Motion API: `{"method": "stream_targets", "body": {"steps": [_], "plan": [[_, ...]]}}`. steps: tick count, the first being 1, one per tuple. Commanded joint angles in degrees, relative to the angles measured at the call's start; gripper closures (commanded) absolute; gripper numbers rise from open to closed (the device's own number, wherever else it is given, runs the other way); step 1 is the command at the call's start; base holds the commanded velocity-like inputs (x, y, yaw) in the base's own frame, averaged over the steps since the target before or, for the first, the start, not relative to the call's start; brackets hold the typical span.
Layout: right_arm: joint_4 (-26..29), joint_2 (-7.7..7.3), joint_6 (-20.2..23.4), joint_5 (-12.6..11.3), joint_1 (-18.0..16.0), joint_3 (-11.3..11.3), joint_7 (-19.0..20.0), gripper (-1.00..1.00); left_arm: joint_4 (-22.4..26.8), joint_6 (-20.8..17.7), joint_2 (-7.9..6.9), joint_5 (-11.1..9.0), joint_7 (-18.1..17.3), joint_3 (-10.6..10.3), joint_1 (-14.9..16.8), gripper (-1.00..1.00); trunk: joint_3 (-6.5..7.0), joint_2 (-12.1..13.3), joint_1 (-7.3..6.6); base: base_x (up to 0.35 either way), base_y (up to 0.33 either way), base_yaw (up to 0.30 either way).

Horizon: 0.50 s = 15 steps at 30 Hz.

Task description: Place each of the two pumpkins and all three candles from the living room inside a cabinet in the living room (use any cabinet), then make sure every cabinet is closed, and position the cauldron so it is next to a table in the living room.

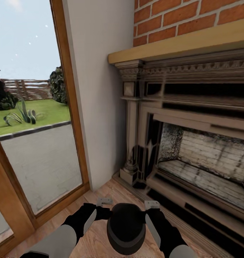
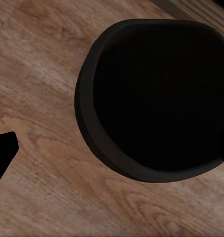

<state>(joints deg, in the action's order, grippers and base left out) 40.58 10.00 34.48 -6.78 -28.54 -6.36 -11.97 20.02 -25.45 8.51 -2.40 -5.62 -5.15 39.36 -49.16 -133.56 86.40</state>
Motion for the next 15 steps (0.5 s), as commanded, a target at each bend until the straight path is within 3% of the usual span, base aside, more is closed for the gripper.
{"method": "stream_targets", "body": {"steps": [1, 15], "plan": [[0.1, 0.00, 0.2, -0.6, 0.0, -0.1, -0.5, -1.00, 0.1, -0.3, -0.03, -0.2, 0.0, -0.3, 0.0, -1.00, -0.24, -0.4, 0.21, 0.000, 0.000, 0.000], [0.8, 0.00, 0.2, -0.6, -0.1, -0.2, -0.5, -1.00, 0.1, -0.3, -0.05, -0.2, -0.4, -0.3, 0.0, -1.00, -2.76, -6.1, 3.29, 0.000, 0.000, 0.000]]}}
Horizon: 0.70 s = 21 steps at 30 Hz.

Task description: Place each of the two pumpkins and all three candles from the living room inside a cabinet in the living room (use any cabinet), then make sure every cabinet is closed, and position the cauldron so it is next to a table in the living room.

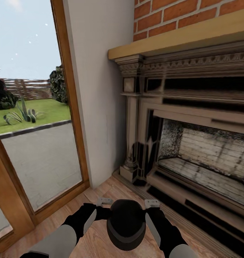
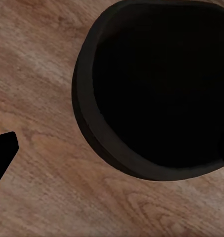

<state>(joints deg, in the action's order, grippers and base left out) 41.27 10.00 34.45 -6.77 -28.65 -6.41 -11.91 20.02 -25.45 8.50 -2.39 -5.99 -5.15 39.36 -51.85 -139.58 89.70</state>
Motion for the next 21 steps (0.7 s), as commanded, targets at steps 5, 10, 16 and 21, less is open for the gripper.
{"method": "stream_targets", "body": {"steps": [5, 10, 16, 21], "plan": [[0.3, 0.00, 0.2, -0.6, -1.6, -0.1, -0.2, -1.00, 0.1, -0.3, -0.06, -0.2, -0.1, -0.3, 0.0, -1.00, -0.24, -0.4, 0.21, 0.000, 0.000, 0.000], [0.1, -0.10, 0.2, -0.7, -2.2, 0.0, -0.1, -1.00, 0.2, -0.2, -0.07, -0.2, 0.0, -0.3, 0.0, -1.00, -0.24, -0.4, 0.21, 0.004, 0.000, 0.000], [-0.3, 0.00, 0.2, -0.7, -2.3, 0.0, 0.0, -1.00, 0.2, -0.2, -0.06, -0.2, 0.1, -0.3, 0.0, -1.00, -0.24, -0.4, 0.21, 0.122, 0.000, 0.000], [-0.3, 0.00, 0.2, -0.7, -2.3, -0.1, 0.0, -1.00, 0.2, -0.2, -0.06, -0.2, 0.1, -0.3, 0.0, -1.00, -0.24, -0.4, 0.21, 0.036, 0.000, 0.000]]}}
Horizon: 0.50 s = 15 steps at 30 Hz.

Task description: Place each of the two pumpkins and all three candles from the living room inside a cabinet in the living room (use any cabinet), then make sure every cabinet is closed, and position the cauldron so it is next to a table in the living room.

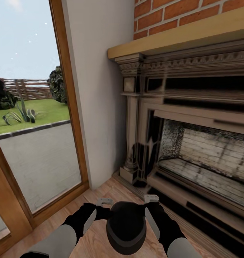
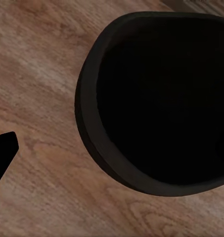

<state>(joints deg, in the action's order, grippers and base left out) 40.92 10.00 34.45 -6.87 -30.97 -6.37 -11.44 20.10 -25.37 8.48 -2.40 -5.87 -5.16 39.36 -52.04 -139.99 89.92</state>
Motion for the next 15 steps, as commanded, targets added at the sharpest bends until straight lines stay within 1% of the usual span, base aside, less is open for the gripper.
{"method": "stream_targets", "body": {"steps": [1, 8, 12, 15], "plan": [[0.1, -0.01, 0.2, -0.6, 0.0, -0.1, -0.5, -1.00, 0.1, -0.3, -0.04, -0.2, 0.0, -0.3, 0.0, -1.00, -0.06, 0.0, -0.01, 0.022, 0.000, 0.000], [0.1, -0.02, 0.0, -0.6, 0.0, -0.2, -0.5, -1.00, 0.1, -0.4, -0.04, -0.2, 0.0, -0.3, 0.0, -1.00, -0.06, 0.0, -0.01, 0.113, 0.000, 0.000], [0.0, -0.10, -0.9, -0.6, 0.0, -0.2, -0.5, -1.00, 0.1, -0.3, -0.04, -0.2, 0.0, -0.3, 0.0, -1.00, -0.06, 0.0, -0.01, 0.042, 0.000, 0.000], [0.0, -0.13, -1.0, -0.6, 0.0, -0.2, -0.5, -1.00, 0.1, -0.4, -0.04, -0.2, 0.0, -0.3, 0.0, -1.00, -0.06, 0.0, -0.01, 0.127, 0.017, 0.000]]}}
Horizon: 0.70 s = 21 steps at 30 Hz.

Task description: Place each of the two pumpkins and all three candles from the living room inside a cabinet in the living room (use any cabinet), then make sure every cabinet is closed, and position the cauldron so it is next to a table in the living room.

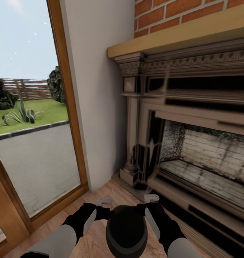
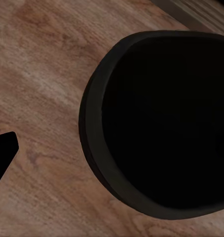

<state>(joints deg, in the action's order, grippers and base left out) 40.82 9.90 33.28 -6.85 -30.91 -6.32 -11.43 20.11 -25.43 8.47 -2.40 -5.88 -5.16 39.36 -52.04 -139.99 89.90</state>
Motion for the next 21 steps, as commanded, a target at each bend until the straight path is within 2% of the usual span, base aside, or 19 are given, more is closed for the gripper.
{"method": "stream_targets", "body": {"steps": [1, 13, 21], "plan": [[0.1, -0.04, 0.2, -0.6, 0.0, -0.2, -0.5, -1.00, 0.1, -0.3, -0.04, -0.2, 0.0, -0.3, 0.0, -1.00, -0.06, 0.0, 0.01, 0.169, 0.030, 0.000], [-0.4, -0.14, 0.3, -0.6, 0.0, -0.1, -0.4, -1.00, 0.1, -0.2, -0.12, -0.2, 0.1, -0.3, 0.0, -1.00, -0.06, 0.0, 0.01, 0.040, 0.007, 0.000], [-2.3, -0.21, 0.2, -0.6, 0.0, -0.2, -0.4, -1.00, 0.1, -0.2, -0.12, -0.2, 0.1, -0.3, 0.0, -1.00, -1.50, -3.2, 1.76, 0.001, 0.000, 0.000]]}}
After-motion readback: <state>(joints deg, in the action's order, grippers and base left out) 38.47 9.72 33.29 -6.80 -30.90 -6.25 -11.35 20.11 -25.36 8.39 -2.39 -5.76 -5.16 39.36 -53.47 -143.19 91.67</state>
